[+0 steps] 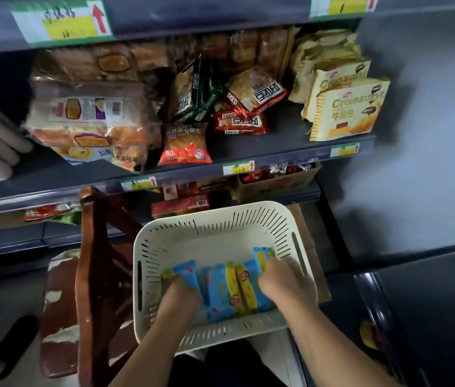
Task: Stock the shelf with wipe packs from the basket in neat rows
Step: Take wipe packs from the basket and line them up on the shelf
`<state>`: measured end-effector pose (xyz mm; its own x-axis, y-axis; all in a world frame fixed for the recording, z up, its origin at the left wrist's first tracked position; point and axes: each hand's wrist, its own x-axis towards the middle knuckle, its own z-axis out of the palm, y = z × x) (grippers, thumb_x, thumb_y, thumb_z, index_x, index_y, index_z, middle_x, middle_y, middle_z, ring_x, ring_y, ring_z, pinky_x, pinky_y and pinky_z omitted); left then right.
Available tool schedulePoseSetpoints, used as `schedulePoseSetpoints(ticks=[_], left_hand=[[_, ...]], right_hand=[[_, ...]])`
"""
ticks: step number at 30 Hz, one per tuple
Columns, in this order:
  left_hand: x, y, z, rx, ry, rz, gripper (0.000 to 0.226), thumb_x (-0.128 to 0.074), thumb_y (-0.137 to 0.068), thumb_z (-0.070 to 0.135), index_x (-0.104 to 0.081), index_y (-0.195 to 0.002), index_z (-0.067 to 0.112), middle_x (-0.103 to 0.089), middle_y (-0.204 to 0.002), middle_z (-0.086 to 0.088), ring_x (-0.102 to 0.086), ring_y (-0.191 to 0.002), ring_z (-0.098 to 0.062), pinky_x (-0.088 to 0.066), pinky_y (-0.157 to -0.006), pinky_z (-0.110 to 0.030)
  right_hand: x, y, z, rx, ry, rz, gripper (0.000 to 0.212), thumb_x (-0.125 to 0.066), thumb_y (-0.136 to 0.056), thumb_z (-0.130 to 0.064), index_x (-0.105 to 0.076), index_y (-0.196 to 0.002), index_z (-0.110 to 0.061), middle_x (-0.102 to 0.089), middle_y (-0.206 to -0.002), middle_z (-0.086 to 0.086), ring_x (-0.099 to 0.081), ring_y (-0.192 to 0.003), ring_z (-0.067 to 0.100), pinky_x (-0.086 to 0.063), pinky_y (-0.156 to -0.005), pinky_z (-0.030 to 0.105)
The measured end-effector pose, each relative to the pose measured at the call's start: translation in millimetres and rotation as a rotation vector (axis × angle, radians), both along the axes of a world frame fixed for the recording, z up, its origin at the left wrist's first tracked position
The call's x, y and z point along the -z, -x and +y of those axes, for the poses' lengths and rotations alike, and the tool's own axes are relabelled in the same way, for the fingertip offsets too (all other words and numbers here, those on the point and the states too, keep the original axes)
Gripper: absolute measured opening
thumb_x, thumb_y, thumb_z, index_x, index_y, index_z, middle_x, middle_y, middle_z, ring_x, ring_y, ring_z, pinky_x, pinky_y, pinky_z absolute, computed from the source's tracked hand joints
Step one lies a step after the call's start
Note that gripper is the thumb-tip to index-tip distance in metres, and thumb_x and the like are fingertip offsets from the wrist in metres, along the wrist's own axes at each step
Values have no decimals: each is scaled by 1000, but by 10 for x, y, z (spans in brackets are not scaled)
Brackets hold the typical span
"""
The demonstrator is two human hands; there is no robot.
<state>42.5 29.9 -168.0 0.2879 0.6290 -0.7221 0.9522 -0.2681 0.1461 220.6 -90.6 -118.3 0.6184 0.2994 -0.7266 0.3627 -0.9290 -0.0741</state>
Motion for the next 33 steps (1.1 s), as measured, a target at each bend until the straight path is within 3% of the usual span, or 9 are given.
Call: schedulePoseSetpoints(ticks=[2, 5, 11, 16, 20, 23, 26, 28, 33], left_hand=[[171, -3, 5, -61, -44, -42, 35, -38, -103, 0, -48, -135, -10, -49, -139, -33, -47, -128, -48, -44, -101, -50], [353, -28, 118, -522, -15, -184, 56, -57, -96, 5, -36, -147, -5, -37, -151, -28, -41, -138, -43, -42, -91, -31], [566, -155, 160, -592, -46, 41, 50, -57, -100, 26, -42, -143, 6, -48, -145, -19, -51, -132, -34, -41, -107, -40], [717, -81, 261, -618, -49, 2, 27, -67, -90, 17, -63, -116, 9, -66, -113, -14, -67, -101, -30, -57, -85, -37], [442, -91, 234, -634, 41, -273, 5, -63, -93, 12, -65, -97, 14, -67, -87, -10, -61, -72, -23, -45, -56, -28], [131, -68, 255, -660, 15, -373, 13, -68, -88, 13, -61, -78, 13, -64, -70, -9, -59, -61, -25, -42, -55, -30], [-235, -67, 294, -739, 70, -529, 11, -77, -82, 14, -67, -87, 13, -72, -78, -13, -67, -67, -30, -58, -65, -45], [-467, -61, 312, -799, 198, -672, 20, -77, -84, 6, -69, -100, 16, -77, -92, -11, -73, -80, -28, -61, -73, -48], [-982, -64, 411, -763, 343, -870, 23, -74, -87, 3, -70, -108, 11, -76, -104, -16, -73, -86, -26, -57, -71, -39]], right_hand=[[231, -41, 42, 55, 33, -5, 14, -45, -105, -17, -55, -114, -14, -58, -97, 0, -59, -83, 11, -35, -56, 16], [555, -50, 123, 139, -9, -26, 36, -60, -99, -19, -56, -134, -11, -67, -121, 8, -67, -107, 23, -57, -82, 30], [835, -38, 123, 161, -82, -99, 48, -79, -87, -28, -55, -127, -14, -67, -115, 7, -69, -100, 25, -61, -77, 36], [930, -63, 90, 89, -106, -176, 39, -71, -92, -16, -55, -127, -11, -67, -119, 10, -67, -109, 28, -56, -83, 36], [834, -112, 60, 121, -237, -214, 31, -71, -91, -19, -60, -119, -14, -70, -106, 5, -67, -99, 26, -50, -68, 32], [592, -167, 8, 285, -379, -115, 9, -62, -85, -9, -56, -86, -15, -63, -83, 4, -61, -73, 24, -37, -51, 28], [230, -194, -36, 495, -550, 70, 16, -56, -81, -4, -47, -71, -13, -54, -67, 2, -49, -55, 18, -30, -39, 20], [-29, -202, -60, 595, -632, 176, 6, -61, -80, -5, -61, -80, -11, -66, -73, 4, -63, -63, 23, -41, -44, 21], [-599, -169, -84, 776, -842, 306, 29, -66, -79, 6, -70, -96, -16, -78, -87, 4, -75, -87, 29, -62, -76, 46]])
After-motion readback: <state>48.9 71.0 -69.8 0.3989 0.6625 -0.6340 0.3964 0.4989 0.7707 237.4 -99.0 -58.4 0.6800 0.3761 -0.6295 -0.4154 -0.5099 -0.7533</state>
